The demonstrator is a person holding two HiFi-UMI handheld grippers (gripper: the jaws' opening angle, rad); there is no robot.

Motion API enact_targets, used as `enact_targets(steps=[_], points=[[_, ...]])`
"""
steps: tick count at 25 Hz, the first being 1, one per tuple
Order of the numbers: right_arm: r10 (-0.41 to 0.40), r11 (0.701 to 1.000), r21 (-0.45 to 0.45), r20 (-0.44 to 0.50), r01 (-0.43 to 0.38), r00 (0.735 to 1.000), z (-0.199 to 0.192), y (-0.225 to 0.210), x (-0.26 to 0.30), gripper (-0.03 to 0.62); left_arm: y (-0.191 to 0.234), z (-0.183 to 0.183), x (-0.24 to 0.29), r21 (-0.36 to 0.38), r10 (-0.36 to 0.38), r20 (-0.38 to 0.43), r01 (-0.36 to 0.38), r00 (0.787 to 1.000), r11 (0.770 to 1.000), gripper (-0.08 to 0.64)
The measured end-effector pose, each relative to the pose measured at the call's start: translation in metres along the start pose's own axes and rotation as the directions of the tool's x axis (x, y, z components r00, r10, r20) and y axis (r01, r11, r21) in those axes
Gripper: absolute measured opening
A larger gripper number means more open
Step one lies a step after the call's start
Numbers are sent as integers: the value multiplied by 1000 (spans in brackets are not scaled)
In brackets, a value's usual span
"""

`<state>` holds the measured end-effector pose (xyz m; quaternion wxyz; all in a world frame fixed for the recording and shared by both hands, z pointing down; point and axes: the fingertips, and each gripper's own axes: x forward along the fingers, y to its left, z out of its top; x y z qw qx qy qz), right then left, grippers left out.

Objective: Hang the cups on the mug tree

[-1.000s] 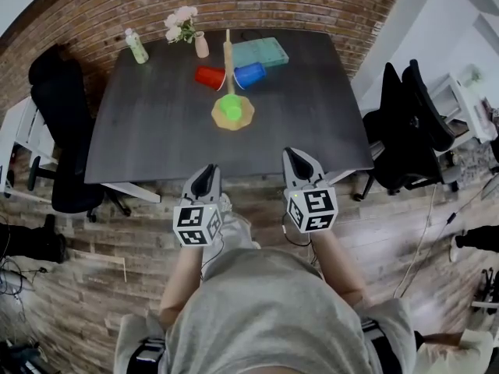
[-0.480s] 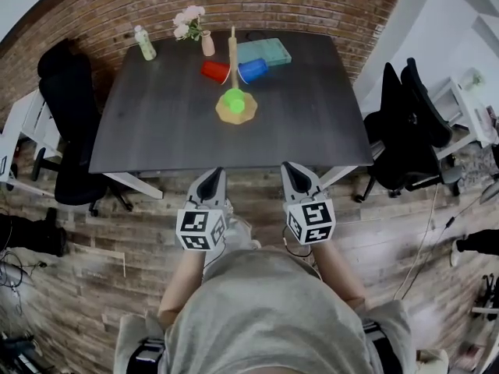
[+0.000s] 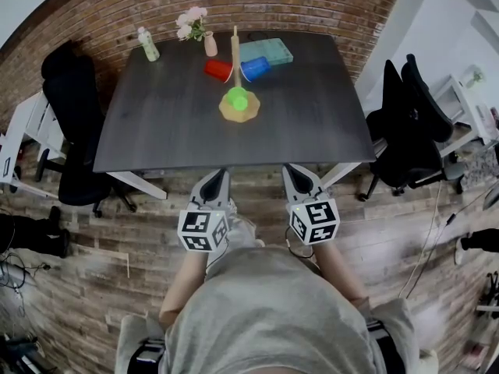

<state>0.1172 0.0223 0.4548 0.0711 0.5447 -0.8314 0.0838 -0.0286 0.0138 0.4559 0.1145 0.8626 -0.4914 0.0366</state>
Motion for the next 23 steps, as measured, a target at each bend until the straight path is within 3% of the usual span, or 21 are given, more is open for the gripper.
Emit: enact_targets(steps=[23], points=[[-1, 1000, -1, 25, 1, 1000, 6, 3, -1, 0, -4, -2, 2, -50, -18, -16, 17, 1000, 999, 11]])
